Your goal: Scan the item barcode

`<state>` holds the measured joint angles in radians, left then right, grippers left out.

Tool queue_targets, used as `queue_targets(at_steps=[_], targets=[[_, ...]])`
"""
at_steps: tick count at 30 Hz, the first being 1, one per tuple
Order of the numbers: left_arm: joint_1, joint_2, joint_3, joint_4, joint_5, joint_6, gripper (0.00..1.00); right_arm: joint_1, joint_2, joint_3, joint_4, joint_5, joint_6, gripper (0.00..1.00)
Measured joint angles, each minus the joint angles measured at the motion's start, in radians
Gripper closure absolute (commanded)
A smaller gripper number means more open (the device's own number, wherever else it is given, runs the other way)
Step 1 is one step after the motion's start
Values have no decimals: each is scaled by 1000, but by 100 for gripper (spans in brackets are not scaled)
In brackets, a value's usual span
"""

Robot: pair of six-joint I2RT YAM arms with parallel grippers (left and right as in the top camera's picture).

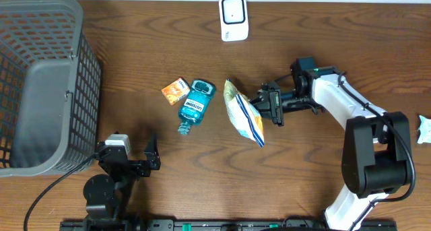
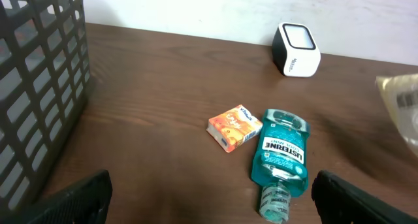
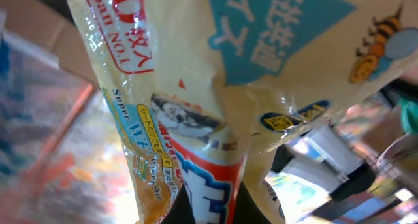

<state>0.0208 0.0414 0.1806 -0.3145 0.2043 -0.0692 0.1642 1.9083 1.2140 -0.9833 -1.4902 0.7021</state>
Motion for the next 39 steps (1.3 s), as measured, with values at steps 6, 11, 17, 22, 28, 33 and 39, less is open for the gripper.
queue_targets(at_steps=[6,11,17,22,28,33,39], targets=[[0,0,0,0,0,0,2,-13,0,0,-63,-7,-315,99],[0,0,0,0,0,0,2,-21,0,-1,-331,-12,-656,99],[0,0,0,0,0,0,2,-43,0,-5,-654,-6,-1211,99],[0,0,0,0,0,0,2,-81,0,-5,-710,37,-1726,99],[0,0,0,-1,0,0,2,-88,0,-5,-584,122,-2224,99],[0,0,0,0,0,0,2,-82,0,-5,-463,121,-2363,99],[0,0,0,0,0,0,2,-75,0,-5,-394,160,-2293,1]])
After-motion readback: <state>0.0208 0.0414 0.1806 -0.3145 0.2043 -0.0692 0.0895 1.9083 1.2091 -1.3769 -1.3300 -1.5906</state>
